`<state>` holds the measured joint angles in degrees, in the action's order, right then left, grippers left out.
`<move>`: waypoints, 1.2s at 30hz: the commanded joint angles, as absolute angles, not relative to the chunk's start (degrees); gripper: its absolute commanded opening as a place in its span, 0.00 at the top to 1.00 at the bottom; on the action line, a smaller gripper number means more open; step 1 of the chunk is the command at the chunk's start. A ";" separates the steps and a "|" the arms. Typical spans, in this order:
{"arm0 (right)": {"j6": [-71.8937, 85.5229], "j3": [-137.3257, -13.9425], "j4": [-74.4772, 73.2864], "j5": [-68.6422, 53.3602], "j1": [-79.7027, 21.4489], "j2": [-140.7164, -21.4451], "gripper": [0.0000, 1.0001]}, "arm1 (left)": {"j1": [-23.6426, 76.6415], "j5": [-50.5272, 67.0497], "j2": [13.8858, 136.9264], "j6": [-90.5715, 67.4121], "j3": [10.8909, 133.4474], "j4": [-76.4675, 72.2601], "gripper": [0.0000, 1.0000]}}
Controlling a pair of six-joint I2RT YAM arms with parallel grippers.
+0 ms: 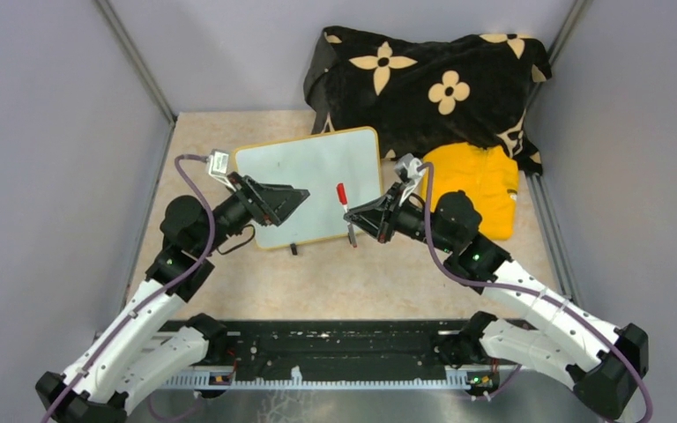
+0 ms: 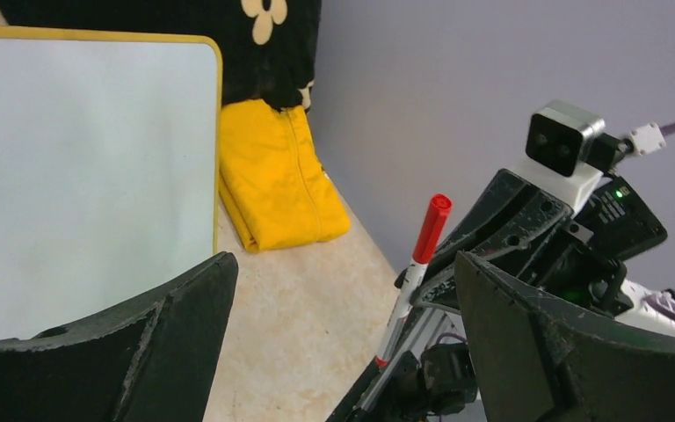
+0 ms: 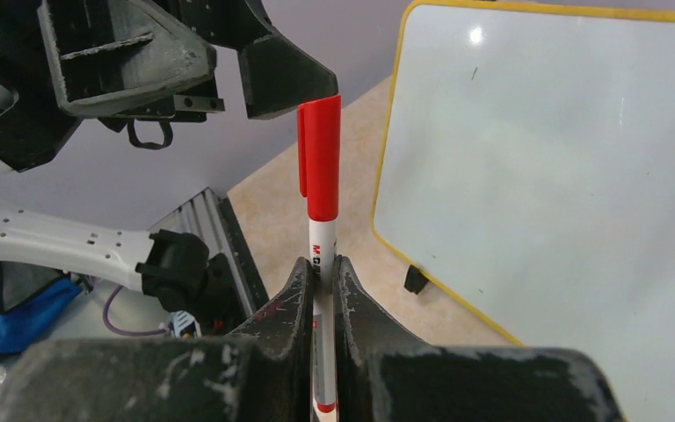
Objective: Write a sentence on the whiteboard
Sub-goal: Open the whiteboard marker at the center of the board.
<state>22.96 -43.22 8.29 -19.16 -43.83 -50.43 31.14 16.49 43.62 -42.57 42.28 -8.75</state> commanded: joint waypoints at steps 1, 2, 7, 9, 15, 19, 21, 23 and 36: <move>21.96 -44.85 14.64 -19.55 -44.27 -50.70 1.00 | 31.31 11.35 43.85 -43.09 45.81 -3.21 0.01; 22.04 -44.70 14.82 -19.66 -44.29 -50.87 1.00 | 31.26 12.44 44.20 -41.39 46.12 -3.05 0.01; 21.76 -44.65 14.48 -20.22 -44.35 -51.66 1.00 | 31.31 24.26 44.28 -36.41 42.67 -11.20 0.01; 21.60 -44.71 14.22 -20.21 -44.42 -51.59 1.00 | 31.24 27.28 44.19 -35.78 41.36 -14.43 0.01; 20.47 -45.26 12.69 -19.86 -44.82 -51.59 1.00 | 31.33 34.67 47.50 -33.94 42.71 -17.32 0.01; 20.25 -45.18 12.50 -20.23 -45.44 -51.76 1.00 | 31.29 39.44 50.50 -34.62 43.16 -20.13 0.01; 20.09 -45.11 12.55 -20.38 -45.83 -51.68 1.00 | 31.27 40.73 51.91 -35.27 43.07 -21.52 0.01; 19.81 -45.08 12.72 -20.60 -46.40 -51.87 1.00 | 31.29 41.73 53.20 -35.87 43.14 -23.06 0.01; 18.75 -46.49 12.92 -20.25 -48.63 -53.93 1.00 | 31.24 46.23 57.32 -38.83 44.44 -30.37 0.16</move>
